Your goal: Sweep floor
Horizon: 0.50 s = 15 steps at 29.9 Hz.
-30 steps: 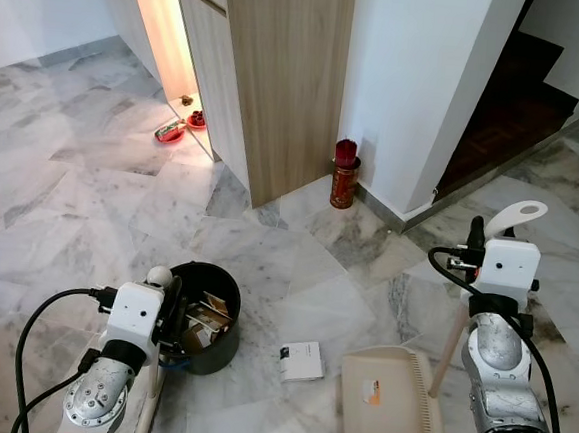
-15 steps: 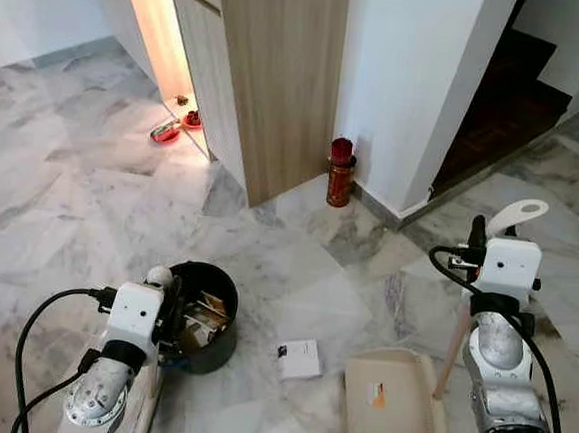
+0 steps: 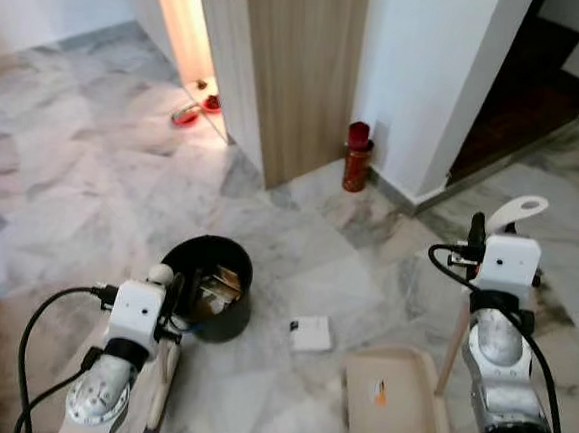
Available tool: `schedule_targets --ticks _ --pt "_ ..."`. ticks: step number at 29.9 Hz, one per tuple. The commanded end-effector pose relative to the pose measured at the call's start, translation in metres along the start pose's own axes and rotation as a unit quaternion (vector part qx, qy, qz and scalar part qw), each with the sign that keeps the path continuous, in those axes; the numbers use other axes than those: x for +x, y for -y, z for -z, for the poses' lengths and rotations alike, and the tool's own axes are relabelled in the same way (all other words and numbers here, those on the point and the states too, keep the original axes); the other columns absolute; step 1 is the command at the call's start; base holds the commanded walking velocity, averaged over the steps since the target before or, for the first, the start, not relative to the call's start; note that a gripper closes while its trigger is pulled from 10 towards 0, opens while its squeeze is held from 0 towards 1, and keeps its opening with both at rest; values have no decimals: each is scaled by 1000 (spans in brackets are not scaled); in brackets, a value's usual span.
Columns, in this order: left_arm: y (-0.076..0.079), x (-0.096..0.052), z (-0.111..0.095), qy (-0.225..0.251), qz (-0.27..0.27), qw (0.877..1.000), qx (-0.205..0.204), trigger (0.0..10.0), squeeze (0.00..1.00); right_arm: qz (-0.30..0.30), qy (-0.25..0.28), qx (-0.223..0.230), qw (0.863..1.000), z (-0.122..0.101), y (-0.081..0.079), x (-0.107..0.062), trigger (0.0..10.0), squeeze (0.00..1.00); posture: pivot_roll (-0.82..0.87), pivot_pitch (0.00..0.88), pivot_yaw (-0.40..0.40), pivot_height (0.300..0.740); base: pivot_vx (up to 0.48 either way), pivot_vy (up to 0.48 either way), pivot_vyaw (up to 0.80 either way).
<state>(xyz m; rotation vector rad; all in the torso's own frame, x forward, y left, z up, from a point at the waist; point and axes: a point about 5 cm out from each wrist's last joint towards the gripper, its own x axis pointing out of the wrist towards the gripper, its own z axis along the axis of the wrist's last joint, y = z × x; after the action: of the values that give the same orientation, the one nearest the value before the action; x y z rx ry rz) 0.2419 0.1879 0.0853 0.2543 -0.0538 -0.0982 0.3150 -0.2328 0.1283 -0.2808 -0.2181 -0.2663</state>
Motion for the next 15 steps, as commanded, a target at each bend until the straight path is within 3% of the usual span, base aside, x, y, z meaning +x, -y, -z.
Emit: schedule_targets --ticks 1,13,15 --pt "-5 2 -6 14 -5 1000 13 10000 0 4 21 1 1000 -9 3 4 10000 0 66 98 81 740 0 0 0" --pt "-4 2 -4 12 -3 1000 11 10000 0 4 21 4 1000 -9 3 5 10000 0 64 91 76 740 0 0 0" --pt "-3 2 -5 13 -1 1000 9 10000 0 2 15 3 1000 -8 2 5 10000 0 64 87 76 740 0 0 -581"
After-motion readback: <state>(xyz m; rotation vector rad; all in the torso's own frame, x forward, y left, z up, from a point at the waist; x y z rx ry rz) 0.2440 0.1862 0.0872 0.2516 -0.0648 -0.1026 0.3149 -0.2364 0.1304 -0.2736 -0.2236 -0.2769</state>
